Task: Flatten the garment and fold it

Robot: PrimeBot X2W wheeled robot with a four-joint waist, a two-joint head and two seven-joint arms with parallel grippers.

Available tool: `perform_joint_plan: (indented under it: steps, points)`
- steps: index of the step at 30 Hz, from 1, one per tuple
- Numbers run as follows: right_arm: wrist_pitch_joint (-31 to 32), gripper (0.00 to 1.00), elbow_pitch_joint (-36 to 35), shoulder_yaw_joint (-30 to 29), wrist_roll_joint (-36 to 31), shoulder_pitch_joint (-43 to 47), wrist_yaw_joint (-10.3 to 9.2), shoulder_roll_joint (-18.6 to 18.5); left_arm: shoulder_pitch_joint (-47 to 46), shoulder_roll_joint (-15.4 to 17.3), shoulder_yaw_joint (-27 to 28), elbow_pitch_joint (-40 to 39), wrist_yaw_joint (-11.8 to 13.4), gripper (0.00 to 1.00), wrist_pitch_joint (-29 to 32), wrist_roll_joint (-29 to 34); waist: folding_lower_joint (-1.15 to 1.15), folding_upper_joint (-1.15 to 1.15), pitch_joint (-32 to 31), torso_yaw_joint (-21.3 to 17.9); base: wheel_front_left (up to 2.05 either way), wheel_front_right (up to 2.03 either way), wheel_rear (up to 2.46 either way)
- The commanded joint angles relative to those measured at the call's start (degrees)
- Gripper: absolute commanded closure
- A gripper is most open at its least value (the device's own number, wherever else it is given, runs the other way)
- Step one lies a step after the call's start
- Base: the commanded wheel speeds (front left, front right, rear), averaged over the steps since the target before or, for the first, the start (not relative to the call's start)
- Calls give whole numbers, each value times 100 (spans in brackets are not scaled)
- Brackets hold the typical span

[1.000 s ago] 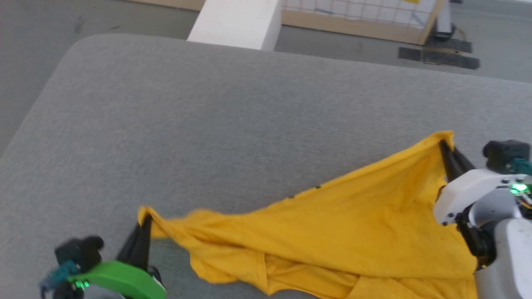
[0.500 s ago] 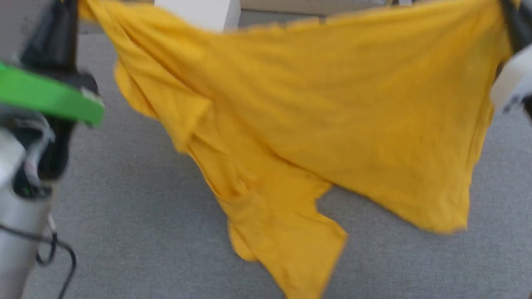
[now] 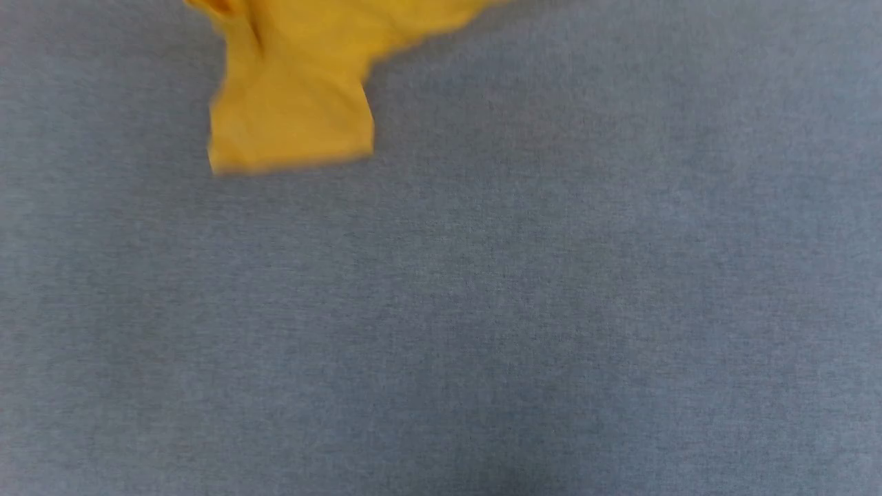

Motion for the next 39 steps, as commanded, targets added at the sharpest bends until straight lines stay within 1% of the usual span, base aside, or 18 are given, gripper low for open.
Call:
perform_joint_plan:
  steps: [1,6,8,10,14,17,20,23,27,29,32,33,36,37,39]
  points:
    - [-190,100,114,-73,-153,-216,-9,57,-329,-56,74,96,63,100,-168,90,-1,0,610,-242,0,0,0]
    - [-825,100,486,-228,-534,-616,-9,227,-1055,-188,170,394,7,100,-699,205,-1,0,710,-265,0,0,0]
    - [-1062,100,624,-303,-584,-605,-9,278,-1098,-249,171,501,-62,100,-811,214,-1,0,693,-225,0,0,0]
    - [-1247,100,795,-349,-538,-442,-9,354,-918,-263,78,653,-206,100,-848,217,-1,0,649,-177,0,0,0]
    - [-1428,100,1201,-243,-357,188,-9,401,-144,-227,-59,1031,-447,100,-882,146,-1,0,465,-78,0,0,0]
    - [-1485,100,1443,-79,-102,817,-9,415,677,-77,-289,1325,-674,100,-787,156,-1,0,251,3,0,0,0]
    - [-1481,100,1584,61,229,1481,-9,455,1588,60,-517,1442,-847,100,-557,107,-1,0,0,67,0,0,0]
    - [-1349,100,1604,240,684,2308,-9,505,2711,187,-777,1355,-989,100,-67,-75,-1,0,-333,139,0,0,0]
    - [-930,100,1387,357,1253,3415,-9,463,4060,428,-995,935,-1009,100,681,-412,-1,0,-728,225,0,0,0]
    - [-732,100,1197,269,1453,3947,-9,457,4743,577,-1067,642,-947,100,1017,-591,-1,0,-921,241,0,0,0]
    - [-485,100,877,102,1589,4676,-9,507,5689,653,-1046,112,-746,100,1422,-1025,-1,0,-1126,256,0,0,0]
    - [-402,100,746,54,1584,4932,-9,529,6034,688,-1007,-106,-634,100,1524,-1178,-1,0,-1192,253,0,0,0]
    - [-241,100,404,-55,1486,5526,-9,572,6839,864,-969,-604,-208,100,1677,-1261,-1,0,-1343,246,0,0,0]
    - [-183,100,278,-136,1430,5748,-9,602,7104,876,-952,-777,-55,100,1696,-1302,-1,0,-1395,260,0,0,0]
    - [-21,100,47,-262,1389,6141,-9,693,7520,834,-913,-1059,146,100,1691,-1428,-1,0,-1487,291,0,0,0]
